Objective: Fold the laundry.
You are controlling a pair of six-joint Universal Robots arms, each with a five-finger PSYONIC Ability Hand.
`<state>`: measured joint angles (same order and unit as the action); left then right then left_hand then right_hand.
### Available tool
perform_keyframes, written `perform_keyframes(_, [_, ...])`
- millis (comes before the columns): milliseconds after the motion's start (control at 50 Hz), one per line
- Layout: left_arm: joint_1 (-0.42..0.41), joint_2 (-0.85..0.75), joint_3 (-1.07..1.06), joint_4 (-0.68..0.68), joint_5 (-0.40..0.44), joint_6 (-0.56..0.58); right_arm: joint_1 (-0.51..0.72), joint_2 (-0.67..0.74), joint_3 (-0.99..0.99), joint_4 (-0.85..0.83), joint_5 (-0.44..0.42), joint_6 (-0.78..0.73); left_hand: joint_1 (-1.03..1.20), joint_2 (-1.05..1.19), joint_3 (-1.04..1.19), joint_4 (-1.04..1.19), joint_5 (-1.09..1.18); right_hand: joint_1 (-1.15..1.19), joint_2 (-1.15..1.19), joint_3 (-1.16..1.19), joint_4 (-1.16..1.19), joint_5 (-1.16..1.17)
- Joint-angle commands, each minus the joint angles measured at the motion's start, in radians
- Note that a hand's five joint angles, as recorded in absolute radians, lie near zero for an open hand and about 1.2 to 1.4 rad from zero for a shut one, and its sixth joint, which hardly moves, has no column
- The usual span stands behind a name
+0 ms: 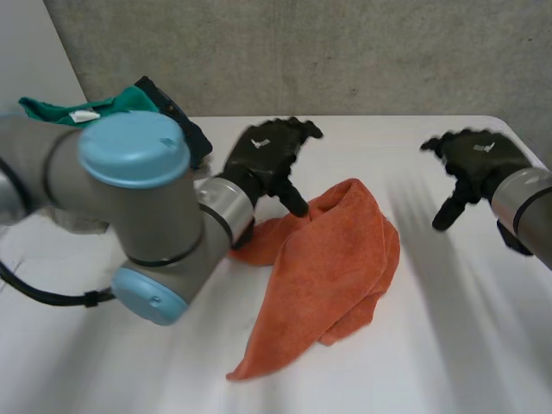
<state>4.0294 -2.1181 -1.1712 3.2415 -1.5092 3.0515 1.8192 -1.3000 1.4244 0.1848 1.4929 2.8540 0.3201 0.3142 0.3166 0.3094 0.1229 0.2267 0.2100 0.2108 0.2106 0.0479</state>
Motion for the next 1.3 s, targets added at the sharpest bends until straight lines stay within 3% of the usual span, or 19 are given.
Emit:
perform_keyframes(20, [0.039, 0.006, -0.077, -0.005, -0.002, 0.168, 0.003, 0.005, 0.122, 0.047, -0.043, 0.036, -0.004, 0.002, 0.0, 0.007, 0.019, -0.052, -0.035, -0.036, -0.036, -0.048])
perform_keyframes(220, [0.065, -0.147, -0.11, 0.02, 0.006, 0.354, 0.081, 0.027, 0.332, -0.233, -0.025, 0.117, -0.039, -0.033, -0.035, -0.028, -0.016, -0.052, -0.035, -0.036, -0.036, -0.048])
perform_keyframes(420, [0.105, -0.37, 0.136, 0.046, 0.014, 0.458, 0.152, 0.151, 0.308, -0.329, 0.023, 0.254, -0.071, -0.065, -0.068, -0.061, -0.049, -0.052, -0.035, -0.036, -0.036, -0.048])
perform_keyframes(460, [0.115, -0.398, 0.171, 0.047, 0.026, 0.461, 0.172, 0.18, 0.297, -0.369, 0.046, 0.268, -0.022, -0.016, -0.018, -0.011, 0.001, 0.034, 0.051, 0.05, 0.05, 0.038])
perform_keyframes(520, [0.117, -0.424, 0.197, 0.05, 0.057, 0.46, 0.184, 0.194, 0.289, -0.399, 0.061, 0.268, 0.227, 0.233, 0.231, 0.238, 0.25, 0.271, 0.288, 0.287, 0.287, 0.275])
perform_keyframes(560, [0.117, -0.431, 0.209, 0.05, 0.066, 0.46, 0.19, 0.209, 0.28, -0.426, 0.066, 0.268, 0.54, 0.546, 0.544, 0.551, 0.563, 0.691, 0.707, 0.706, 0.707, 0.695])
perform_keyframes(580, [0.117, -0.433, 0.212, 0.049, 0.067, 0.458, 0.192, 0.214, 0.275, -0.43, 0.066, 0.268, 0.83, 0.836, 0.834, 0.841, 0.853, 0.82, 0.837, 0.836, 0.836, 0.824])
perform_keyframes(620, [0.115, -0.433, 0.212, 0.049, 0.064, 0.458, 0.195, 0.218, 0.262, -0.429, 0.067, 0.263, 1.055, 1.061, 1.058, 1.066, 1.078, 1.167, 1.184, 1.183, 1.183, 1.171])
perform_keyframes(720, [0.109, -0.421, 0.2, 0.046, 0.057, 0.454, 0.186, 0.206, 0.242, -0.438, 0.055, 0.257, 1.076, 1.082, 1.08, 1.087, 1.099, 1.17, 1.186, 1.185, 1.186, 1.174])
perform_keyframes(800, [0.108, -0.358, 0.159, 0.038, 0.055, 0.452, 0.176, 0.142, 0.22, -0.424, 0.052, 0.24, 1.076, 1.082, 1.08, 1.087, 1.099, 1.17, 1.186, 1.185, 1.186, 1.174])
perform_keyframes(1000, [0.118, 0.076, -0.027, 0.026, -0.04, 0.371, 0.123, -0.041, 0.046, -0.259, -0.014, -0.008, 1.076, 1.082, 1.08, 1.087, 1.099, 1.17, 1.186, 1.185, 1.186, 1.174])
perform_keyframes(1180, [0.12, 0.389, -0.229, 0.018, -0.04, 0.317, 0.106, -0.065, -0.186, -0.094, -0.04, -0.088, 1.076, 1.082, 1.08, 1.087, 1.099, 1.17, 1.186, 1.185, 1.186, 1.174])
perform_keyframes(1300, [0.12, 0.44, -0.335, 0.015, -0.04, 0.317, 0.065, -0.03, -0.262, -0.011, -0.051, -0.136, 1.076, 1.082, 1.08, 1.087, 1.099, 1.17, 1.186, 1.185, 1.186, 1.174])
